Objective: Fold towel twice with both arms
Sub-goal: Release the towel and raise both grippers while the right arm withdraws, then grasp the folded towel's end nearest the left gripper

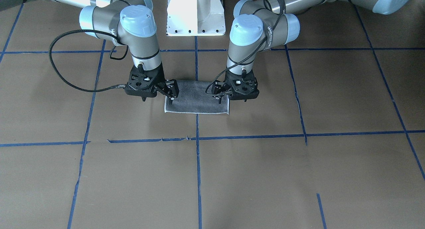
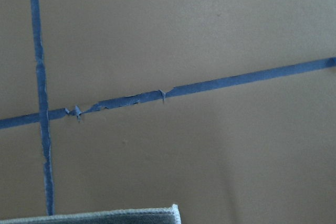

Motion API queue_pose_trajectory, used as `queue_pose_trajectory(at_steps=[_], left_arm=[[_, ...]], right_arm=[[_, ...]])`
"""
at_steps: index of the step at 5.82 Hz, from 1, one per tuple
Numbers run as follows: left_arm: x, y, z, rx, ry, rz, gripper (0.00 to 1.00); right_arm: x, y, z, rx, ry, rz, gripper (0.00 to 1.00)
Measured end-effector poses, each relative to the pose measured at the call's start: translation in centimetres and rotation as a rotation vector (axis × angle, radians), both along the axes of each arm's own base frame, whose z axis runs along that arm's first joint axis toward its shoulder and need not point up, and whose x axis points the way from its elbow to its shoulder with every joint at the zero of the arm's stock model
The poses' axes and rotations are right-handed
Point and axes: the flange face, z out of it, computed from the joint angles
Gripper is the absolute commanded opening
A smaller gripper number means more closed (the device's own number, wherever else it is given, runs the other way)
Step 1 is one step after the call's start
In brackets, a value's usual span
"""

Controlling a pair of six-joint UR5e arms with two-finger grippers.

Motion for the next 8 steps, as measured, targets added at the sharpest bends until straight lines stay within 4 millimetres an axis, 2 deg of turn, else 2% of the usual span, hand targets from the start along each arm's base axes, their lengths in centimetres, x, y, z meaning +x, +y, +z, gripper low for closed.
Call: queue_pose_trajectory(at_steps=[1, 2, 3, 5, 6, 8], left_arm=[[-1.6, 2.0, 0.5, 0.019, 0.029, 0.017, 0.95], [-1.1, 4.1, 0.9, 0.004, 0.059, 0.023, 0.83], [0.4, 5.6, 1.7, -0.04, 0.101, 0.005, 0.77], [2.5, 6.2, 3.5, -0.131, 0.156, -0.053, 0.74], [2.8, 6.2, 3.9, -0.15, 0.163, -0.066, 0.71], [3.3, 6.5, 4.3, -0.163, 0.161, -0.069, 0.7]], right_arm=[[3.5, -0.9, 1.0, 0.022, -0.013, -0.064, 1.0], [7.7, -1.4, 2.7, 0.053, -0.02, -0.128, 1.0], [11.7, -2.0, 4.7, 0.079, -0.02, -0.186, 1.0], [19.4, -2.9, 8.9, 0.134, -0.014, -0.28, 1.0], [22.1, -2.9, 10.5, 0.15, -0.013, -0.307, 1.0], [23.6, -2.8, 11.3, 0.157, -0.013, -0.315, 1.0]])
